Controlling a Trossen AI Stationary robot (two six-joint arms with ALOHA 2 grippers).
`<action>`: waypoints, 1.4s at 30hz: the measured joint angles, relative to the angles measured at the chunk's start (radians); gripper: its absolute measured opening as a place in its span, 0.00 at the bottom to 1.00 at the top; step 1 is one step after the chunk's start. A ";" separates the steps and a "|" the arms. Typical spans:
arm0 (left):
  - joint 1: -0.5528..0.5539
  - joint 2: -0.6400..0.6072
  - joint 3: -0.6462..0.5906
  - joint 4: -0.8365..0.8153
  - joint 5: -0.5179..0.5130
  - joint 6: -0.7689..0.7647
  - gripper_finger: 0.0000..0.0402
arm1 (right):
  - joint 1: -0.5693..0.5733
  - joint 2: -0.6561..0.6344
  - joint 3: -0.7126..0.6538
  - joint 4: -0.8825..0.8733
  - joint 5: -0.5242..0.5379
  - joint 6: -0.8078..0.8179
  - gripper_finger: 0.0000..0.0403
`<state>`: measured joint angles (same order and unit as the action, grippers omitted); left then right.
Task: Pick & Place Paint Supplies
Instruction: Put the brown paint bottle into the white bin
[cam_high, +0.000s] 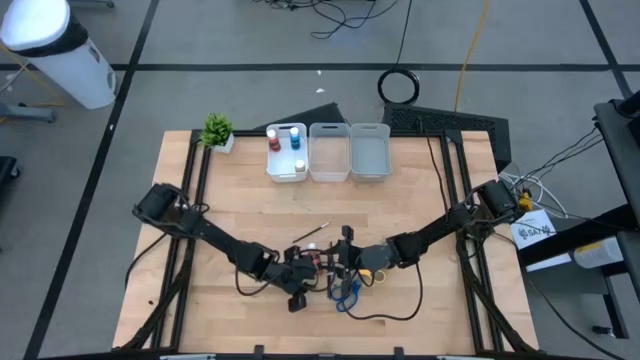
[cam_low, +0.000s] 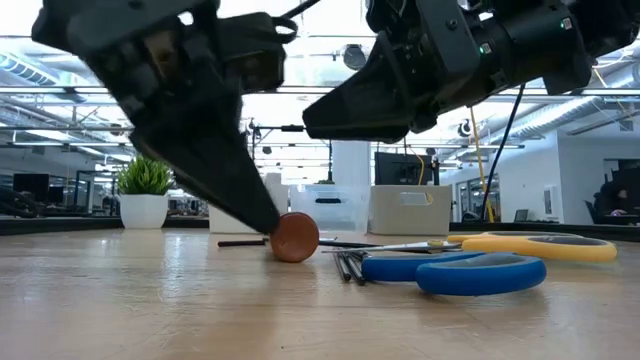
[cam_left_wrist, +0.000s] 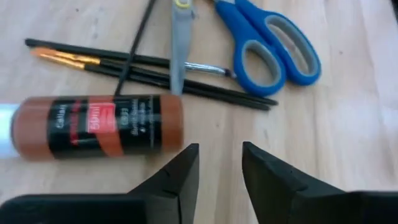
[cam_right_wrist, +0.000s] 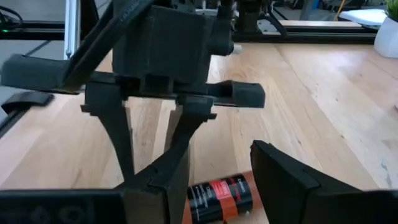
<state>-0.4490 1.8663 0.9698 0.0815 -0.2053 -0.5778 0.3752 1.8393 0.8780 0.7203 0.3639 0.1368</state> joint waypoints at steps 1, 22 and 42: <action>0.003 0.006 0.001 0.016 0.000 -0.002 0.30 | 0.000 0.000 0.000 0.002 -0.001 0.000 0.39; 0.170 0.107 -0.003 0.325 -0.059 0.165 0.28 | 0.002 -0.003 -0.002 -0.048 0.135 -0.034 0.41; 0.093 -0.367 -0.132 0.153 -0.102 0.371 0.28 | 0.059 -0.136 -0.003 -0.144 0.155 0.020 0.46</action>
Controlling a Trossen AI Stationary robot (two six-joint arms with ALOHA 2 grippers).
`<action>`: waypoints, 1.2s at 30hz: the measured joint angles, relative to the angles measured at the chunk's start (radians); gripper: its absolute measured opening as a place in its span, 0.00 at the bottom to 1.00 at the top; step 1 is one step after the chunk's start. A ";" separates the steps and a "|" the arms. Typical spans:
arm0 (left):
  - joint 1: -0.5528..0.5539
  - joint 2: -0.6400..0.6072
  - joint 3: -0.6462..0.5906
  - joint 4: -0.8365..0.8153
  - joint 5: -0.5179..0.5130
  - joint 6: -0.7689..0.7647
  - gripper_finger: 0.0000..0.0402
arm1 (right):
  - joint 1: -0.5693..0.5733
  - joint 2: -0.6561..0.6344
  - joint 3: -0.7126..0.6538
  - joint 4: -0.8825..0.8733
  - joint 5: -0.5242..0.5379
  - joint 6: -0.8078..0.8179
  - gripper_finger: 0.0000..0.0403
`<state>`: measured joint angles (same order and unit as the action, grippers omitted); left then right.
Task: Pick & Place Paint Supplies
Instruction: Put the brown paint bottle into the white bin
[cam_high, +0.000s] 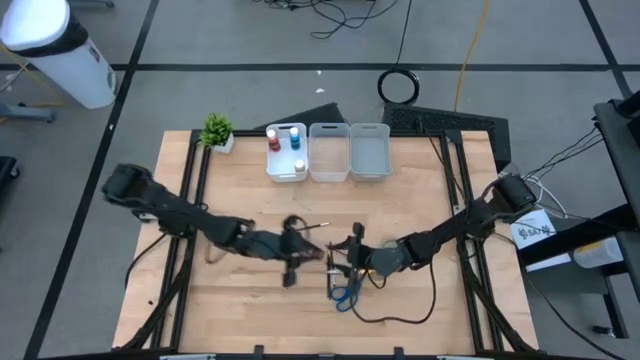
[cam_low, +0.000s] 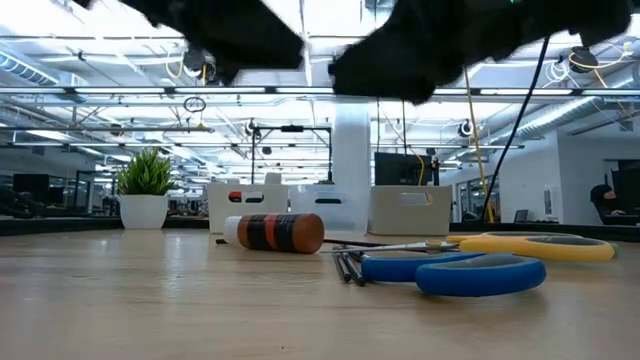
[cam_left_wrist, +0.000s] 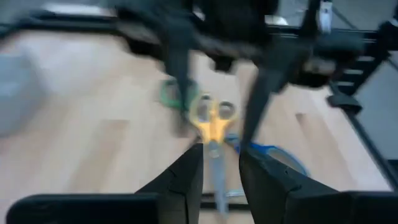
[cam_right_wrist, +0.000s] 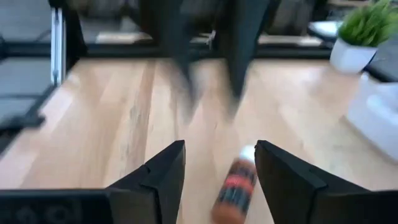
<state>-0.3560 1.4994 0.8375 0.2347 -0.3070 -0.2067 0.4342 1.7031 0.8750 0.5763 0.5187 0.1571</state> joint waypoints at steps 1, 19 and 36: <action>-0.001 -0.046 -0.019 -0.009 -0.025 0.014 0.28 | 0.001 0.028 -0.001 0.018 -0.003 0.007 0.46; 0.027 -0.332 -0.071 -0.065 -0.061 0.095 0.28 | -0.118 0.328 0.204 -0.259 -0.025 0.137 0.78; 0.029 -0.328 -0.071 -0.107 -0.059 0.067 0.28 | -0.143 0.305 0.205 -0.286 -0.104 0.156 0.31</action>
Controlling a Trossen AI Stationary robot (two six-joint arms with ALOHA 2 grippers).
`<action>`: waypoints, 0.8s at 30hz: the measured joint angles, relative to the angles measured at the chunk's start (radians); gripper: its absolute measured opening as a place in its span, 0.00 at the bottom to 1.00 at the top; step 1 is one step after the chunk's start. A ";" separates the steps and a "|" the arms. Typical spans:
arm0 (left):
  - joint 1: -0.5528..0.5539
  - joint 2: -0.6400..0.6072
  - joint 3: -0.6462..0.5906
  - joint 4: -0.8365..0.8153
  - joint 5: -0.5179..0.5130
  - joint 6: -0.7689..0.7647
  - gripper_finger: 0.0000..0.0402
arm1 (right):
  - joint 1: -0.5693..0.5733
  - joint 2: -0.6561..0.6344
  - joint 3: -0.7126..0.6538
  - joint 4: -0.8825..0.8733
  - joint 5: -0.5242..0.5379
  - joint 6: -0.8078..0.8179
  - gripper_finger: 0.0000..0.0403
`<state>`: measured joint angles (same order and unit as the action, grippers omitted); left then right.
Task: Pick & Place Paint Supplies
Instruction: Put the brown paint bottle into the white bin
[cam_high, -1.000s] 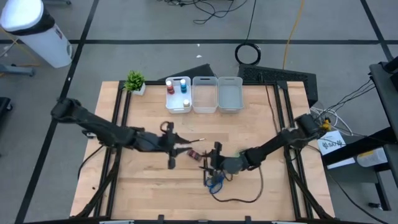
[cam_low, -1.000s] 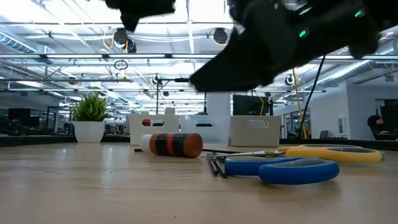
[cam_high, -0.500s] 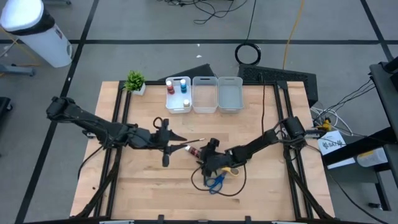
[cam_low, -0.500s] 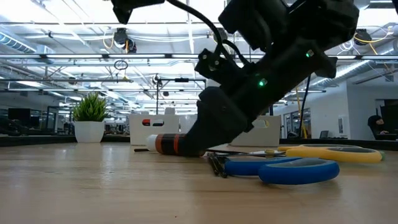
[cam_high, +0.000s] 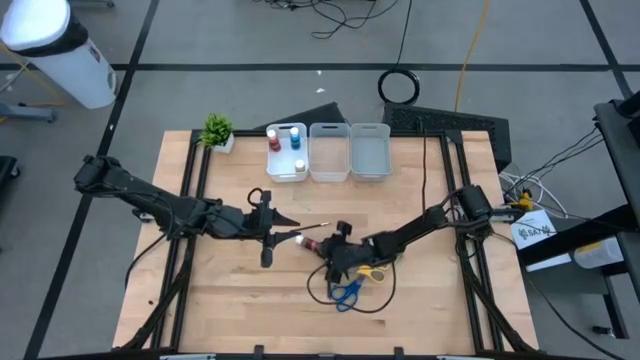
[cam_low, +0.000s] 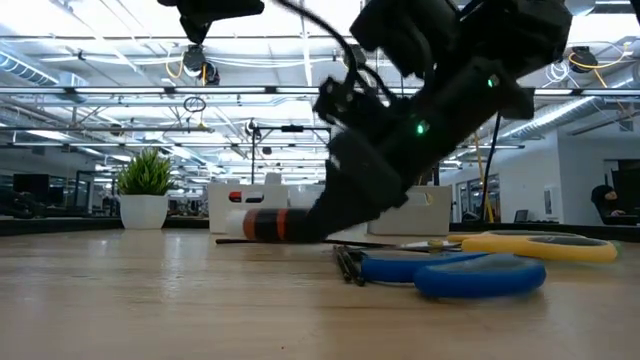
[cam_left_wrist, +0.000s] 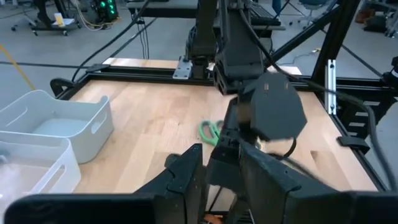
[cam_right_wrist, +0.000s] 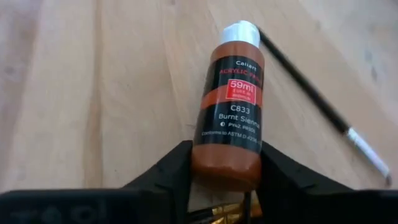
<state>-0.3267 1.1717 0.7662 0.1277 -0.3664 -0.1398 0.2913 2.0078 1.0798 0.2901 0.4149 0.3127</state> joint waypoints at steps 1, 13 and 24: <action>0.000 0.000 0.000 0.000 0.000 0.000 0.28 | 0.000 -0.016 0.000 -0.003 0.000 -0.022 0.29; -0.012 0.072 0.002 0.037 0.010 -0.063 0.46 | 0.081 -0.290 -0.019 -0.128 0.006 -0.138 0.29; -0.009 0.179 0.002 0.217 0.161 0.110 0.73 | 0.141 -0.455 -0.196 0.036 0.082 -0.169 0.29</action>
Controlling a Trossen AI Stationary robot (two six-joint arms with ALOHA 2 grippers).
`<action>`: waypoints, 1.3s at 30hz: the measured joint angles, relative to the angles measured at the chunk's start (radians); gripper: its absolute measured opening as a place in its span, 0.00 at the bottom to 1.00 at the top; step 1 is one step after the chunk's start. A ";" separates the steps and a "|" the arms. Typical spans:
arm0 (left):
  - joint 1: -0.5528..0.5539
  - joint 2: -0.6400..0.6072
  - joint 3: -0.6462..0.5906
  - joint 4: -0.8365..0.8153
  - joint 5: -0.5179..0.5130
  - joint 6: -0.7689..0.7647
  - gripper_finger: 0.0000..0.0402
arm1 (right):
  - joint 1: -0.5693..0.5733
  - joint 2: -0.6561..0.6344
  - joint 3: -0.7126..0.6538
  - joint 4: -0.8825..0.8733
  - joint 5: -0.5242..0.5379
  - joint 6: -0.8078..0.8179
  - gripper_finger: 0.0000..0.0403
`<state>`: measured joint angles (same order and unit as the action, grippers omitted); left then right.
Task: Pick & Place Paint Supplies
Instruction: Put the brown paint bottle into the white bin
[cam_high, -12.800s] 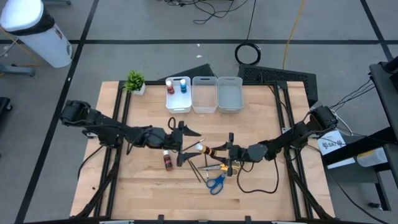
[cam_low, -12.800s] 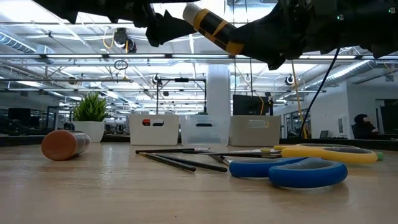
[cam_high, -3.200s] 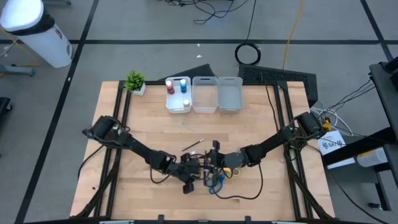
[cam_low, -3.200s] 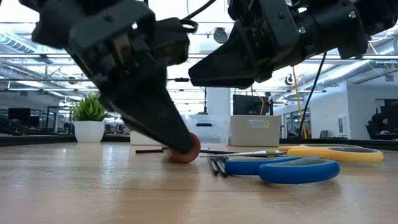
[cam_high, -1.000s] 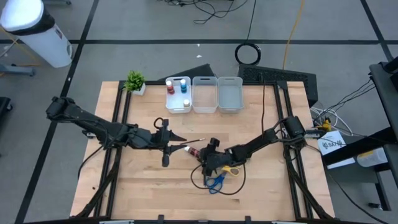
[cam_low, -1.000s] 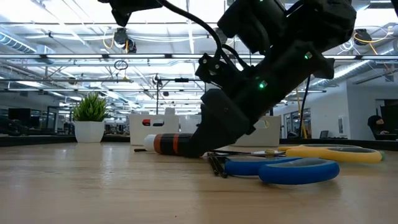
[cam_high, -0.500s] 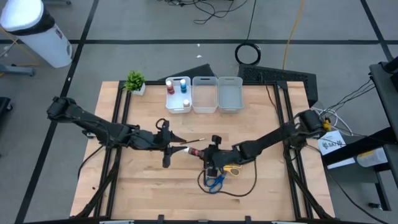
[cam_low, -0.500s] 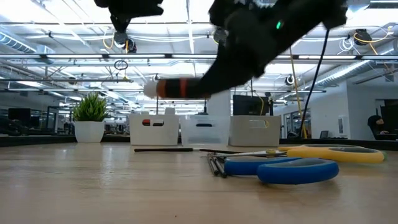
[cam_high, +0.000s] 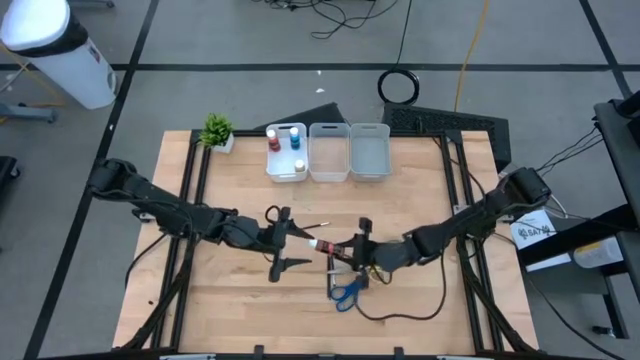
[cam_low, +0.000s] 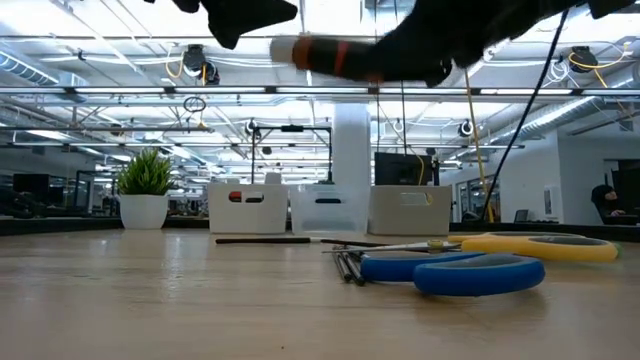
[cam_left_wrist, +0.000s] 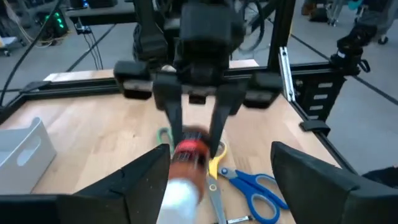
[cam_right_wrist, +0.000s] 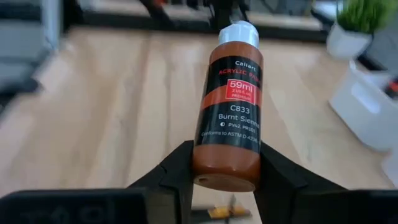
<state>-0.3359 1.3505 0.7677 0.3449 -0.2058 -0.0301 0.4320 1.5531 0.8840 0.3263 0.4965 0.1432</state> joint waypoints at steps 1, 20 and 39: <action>0.000 0.000 0.000 0.003 0.000 0.003 0.73 | 0.002 -0.013 -0.016 0.041 -0.001 -0.006 0.29; 0.002 0.040 0.001 0.087 -0.003 -0.017 0.73 | 0.019 -0.030 -0.102 0.315 -0.083 -0.061 0.29; 0.008 0.081 0.000 0.173 0.101 0.052 0.52 | 0.022 -0.019 -0.102 0.317 -0.087 -0.078 0.29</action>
<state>-0.3275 1.4311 0.7681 0.5179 -0.1044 0.0216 0.4538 1.5341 0.7822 0.6429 0.4092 0.0650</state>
